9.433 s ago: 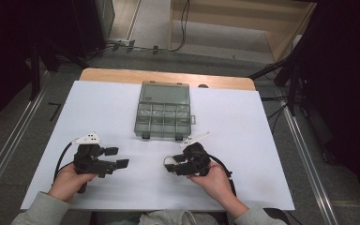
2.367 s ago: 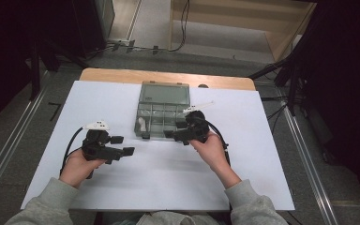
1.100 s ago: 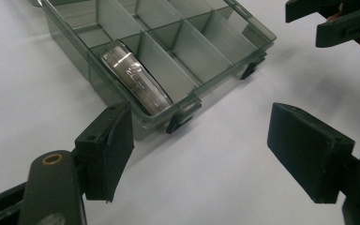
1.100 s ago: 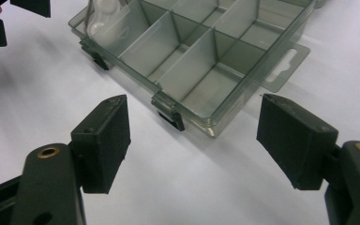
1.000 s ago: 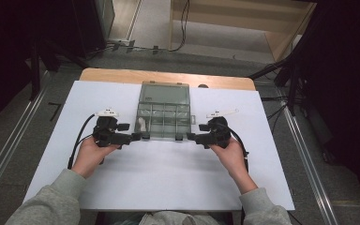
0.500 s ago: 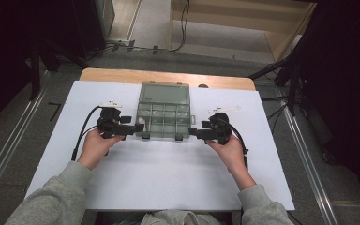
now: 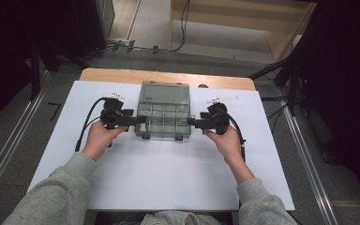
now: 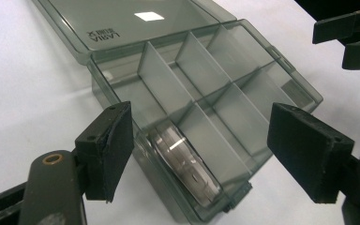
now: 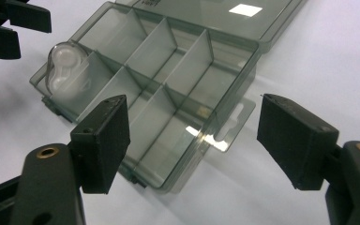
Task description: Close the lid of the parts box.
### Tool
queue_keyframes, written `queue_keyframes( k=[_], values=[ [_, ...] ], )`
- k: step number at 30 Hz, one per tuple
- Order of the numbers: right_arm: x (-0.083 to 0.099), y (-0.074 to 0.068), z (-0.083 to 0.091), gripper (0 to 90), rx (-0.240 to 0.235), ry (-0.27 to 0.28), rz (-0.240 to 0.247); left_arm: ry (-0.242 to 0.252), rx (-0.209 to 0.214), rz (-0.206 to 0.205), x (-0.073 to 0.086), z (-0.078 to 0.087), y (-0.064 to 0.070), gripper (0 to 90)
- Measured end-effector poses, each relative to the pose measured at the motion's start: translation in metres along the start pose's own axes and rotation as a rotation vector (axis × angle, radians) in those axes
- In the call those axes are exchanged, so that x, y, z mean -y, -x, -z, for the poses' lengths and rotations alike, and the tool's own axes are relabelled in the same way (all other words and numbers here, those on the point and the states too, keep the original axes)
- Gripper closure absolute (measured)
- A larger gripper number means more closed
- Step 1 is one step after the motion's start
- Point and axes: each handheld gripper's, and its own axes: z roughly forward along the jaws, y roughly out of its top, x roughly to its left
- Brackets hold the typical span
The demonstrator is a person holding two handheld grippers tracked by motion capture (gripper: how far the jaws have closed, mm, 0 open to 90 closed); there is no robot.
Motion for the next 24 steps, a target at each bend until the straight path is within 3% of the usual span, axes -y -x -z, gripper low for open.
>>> queue_keyframes(
  k=[6,9,17,20,24],
  values=[
    [-0.008,0.001,-0.005,24.1,0.010,-0.006,-0.004,0.002,-0.004,0.005,-0.009,-0.004,-0.004,24.2],
    [-0.013,-0.002,-0.006,24.1,0.028,0.004,0.021,0.006,-0.008,0.011,-0.013,-0.005,-0.007,24.2],
    [-0.026,0.007,-0.012,24.0,0.028,0.005,0.012,0.020,-0.030,0.022,-0.024,-0.012,-0.013,24.4],
    [-0.032,0.008,-0.014,24.1,0.041,0.006,0.010,0.013,-0.057,0.002,-0.028,-0.017,-0.013,24.3],
    [-0.037,0.009,-0.018,24.3,0.050,0.000,0.006,0.022,-0.046,0.003,-0.032,-0.021,-0.014,24.3]
  ],
)
